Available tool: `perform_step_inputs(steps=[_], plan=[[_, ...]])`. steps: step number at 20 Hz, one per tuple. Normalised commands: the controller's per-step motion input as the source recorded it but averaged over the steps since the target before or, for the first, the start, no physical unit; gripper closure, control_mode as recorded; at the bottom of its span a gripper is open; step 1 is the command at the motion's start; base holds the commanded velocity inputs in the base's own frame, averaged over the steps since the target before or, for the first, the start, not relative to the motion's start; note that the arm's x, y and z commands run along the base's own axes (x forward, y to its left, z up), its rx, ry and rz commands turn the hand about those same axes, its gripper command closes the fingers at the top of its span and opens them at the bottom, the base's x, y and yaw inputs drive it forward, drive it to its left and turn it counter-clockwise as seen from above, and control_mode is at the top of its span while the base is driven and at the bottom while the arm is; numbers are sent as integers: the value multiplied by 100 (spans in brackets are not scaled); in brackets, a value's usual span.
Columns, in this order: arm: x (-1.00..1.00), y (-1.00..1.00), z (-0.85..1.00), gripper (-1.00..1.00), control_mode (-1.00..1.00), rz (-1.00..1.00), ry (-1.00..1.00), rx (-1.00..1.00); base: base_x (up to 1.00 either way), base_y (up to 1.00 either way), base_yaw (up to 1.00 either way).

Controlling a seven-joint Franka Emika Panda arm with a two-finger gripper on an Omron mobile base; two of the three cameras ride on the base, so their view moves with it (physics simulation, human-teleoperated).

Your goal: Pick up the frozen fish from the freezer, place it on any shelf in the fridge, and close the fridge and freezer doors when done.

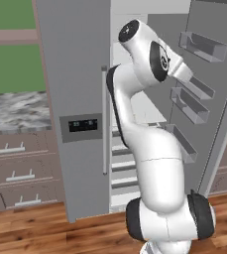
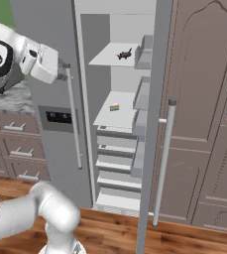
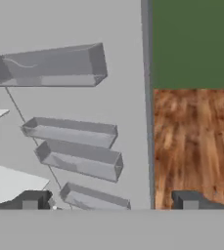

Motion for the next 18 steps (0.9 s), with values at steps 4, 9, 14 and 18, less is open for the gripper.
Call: perform_step_inputs(steps=[4,9,14,18], plan=[[-100,-100,10,-100,-100,0,-51,13,0,0,0],[-100,-100,12,-100,-100,0,-49,14,0,0,0],[-100,-100,1,-100,-100,2,-46,16,0,0,0],[-69,-100,0,-100,-100,10,-38,16,0,0,0]])
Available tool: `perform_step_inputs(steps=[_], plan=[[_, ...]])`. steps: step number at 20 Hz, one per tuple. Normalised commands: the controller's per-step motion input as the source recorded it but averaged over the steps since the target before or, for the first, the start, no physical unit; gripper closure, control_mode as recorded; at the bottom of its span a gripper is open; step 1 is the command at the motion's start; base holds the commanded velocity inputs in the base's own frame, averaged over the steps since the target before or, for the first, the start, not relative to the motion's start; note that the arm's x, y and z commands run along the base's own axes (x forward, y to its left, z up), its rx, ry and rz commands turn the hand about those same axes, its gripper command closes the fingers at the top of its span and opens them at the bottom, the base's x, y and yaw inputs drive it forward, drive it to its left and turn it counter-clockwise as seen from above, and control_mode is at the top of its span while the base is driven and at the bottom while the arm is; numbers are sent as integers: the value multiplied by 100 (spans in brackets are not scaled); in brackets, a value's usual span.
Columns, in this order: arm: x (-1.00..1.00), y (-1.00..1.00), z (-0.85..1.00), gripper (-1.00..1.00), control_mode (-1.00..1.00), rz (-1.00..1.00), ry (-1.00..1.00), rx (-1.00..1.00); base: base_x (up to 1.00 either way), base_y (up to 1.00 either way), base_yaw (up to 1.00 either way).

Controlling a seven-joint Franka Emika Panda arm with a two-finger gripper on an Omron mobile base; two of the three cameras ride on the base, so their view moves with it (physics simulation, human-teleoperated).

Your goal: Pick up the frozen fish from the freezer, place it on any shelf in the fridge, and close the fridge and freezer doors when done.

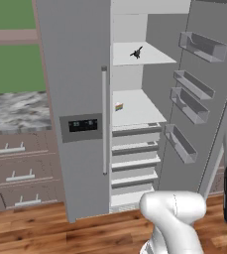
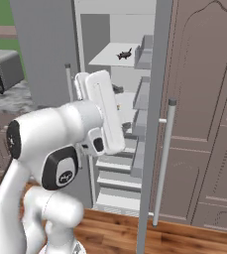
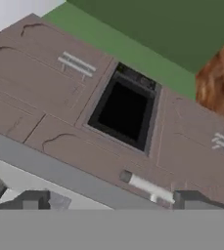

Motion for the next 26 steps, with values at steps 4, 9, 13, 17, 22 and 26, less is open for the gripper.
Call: perform_step_inputs(steps=[4,9,13,17,22,26], plan=[[-18,-100,0,-100,-100,24,-33,19,0,0,0],[25,-78,-8,-100,-100,40,-25,24,0,0,0],[60,-46,-17,-100,-100,48,-17,22,0,0,0],[79,-30,-30,-100,-100,48,-8,13,0,0,0],[83,-15,-38,-100,-100,45,-2,7,0,0,0],[41,-26,-30,-100,-100,38,-5,0,0,0,0]])
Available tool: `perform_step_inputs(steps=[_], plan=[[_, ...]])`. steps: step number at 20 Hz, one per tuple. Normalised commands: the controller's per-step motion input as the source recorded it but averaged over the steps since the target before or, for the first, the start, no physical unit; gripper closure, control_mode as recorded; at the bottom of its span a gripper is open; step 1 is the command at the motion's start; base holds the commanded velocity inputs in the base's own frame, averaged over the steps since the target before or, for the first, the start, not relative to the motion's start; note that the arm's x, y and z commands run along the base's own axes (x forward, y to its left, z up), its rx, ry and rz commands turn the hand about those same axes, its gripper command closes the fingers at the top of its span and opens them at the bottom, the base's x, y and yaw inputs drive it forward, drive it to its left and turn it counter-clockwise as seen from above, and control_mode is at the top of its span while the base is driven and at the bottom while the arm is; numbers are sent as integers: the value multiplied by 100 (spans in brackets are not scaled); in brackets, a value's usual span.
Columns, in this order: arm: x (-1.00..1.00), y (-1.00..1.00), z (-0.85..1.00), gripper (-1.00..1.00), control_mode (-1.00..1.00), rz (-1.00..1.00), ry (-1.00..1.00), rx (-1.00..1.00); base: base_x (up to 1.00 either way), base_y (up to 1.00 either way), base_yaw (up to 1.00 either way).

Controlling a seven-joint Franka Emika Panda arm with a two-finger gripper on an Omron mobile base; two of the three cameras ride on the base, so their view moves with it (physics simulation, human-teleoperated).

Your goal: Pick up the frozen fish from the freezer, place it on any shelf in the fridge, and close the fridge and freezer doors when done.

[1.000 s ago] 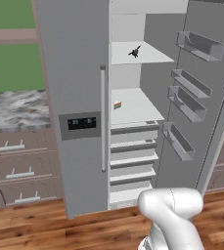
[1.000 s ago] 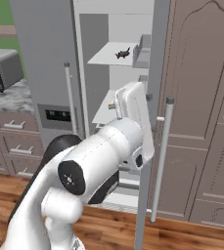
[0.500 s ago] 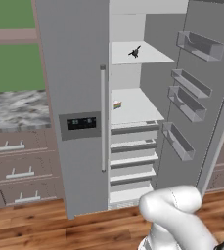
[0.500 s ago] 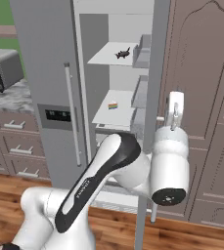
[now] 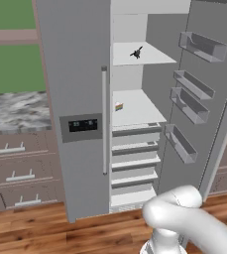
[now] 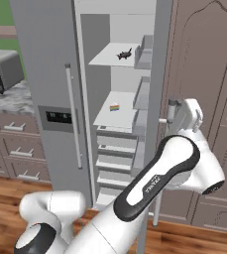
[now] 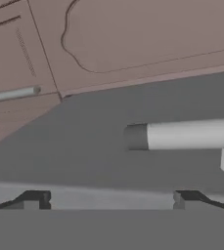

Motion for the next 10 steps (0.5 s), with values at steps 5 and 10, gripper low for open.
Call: perform_step_inputs(steps=[5,10], plan=[[0,-48,-20,-100,-100,26,-10,0,0,0,0],[32,-8,-48,-100,-100,25,-3,-1,0,0,0]])
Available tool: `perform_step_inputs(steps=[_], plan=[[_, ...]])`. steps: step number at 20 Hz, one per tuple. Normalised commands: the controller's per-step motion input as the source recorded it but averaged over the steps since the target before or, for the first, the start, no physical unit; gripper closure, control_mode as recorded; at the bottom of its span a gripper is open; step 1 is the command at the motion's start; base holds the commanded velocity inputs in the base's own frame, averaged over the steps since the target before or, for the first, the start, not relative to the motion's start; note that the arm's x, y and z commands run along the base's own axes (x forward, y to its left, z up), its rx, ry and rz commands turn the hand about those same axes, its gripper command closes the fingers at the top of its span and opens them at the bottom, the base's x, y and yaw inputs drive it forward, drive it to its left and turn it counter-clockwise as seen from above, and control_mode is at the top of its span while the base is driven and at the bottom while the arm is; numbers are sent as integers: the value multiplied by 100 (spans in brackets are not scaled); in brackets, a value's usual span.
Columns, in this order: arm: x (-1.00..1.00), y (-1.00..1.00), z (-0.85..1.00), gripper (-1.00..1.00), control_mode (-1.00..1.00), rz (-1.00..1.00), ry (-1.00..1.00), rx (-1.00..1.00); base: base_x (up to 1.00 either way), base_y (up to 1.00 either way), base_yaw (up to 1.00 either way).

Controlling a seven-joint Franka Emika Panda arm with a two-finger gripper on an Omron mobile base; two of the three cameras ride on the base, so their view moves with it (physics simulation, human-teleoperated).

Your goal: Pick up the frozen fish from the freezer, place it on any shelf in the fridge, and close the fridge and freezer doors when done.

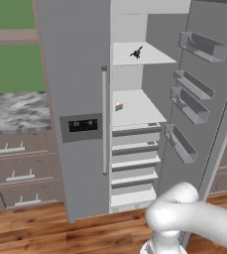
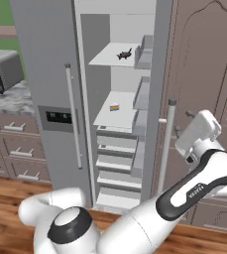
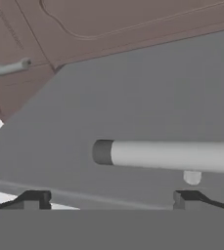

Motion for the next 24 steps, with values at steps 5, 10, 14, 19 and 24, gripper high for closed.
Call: perform_step_inputs(steps=[5,10,14,19,24], plan=[[60,6,-43,-100,-100,23,0,-2,0,0,0],[64,21,-20,-100,-100,19,0,-4,0,0,0],[31,34,-2,-100,-100,18,0,-9,0,0,0],[5,80,0,-100,-100,20,0,-17,0,0,0],[15,99,0,-100,-100,19,0,-18,0,0,0]])
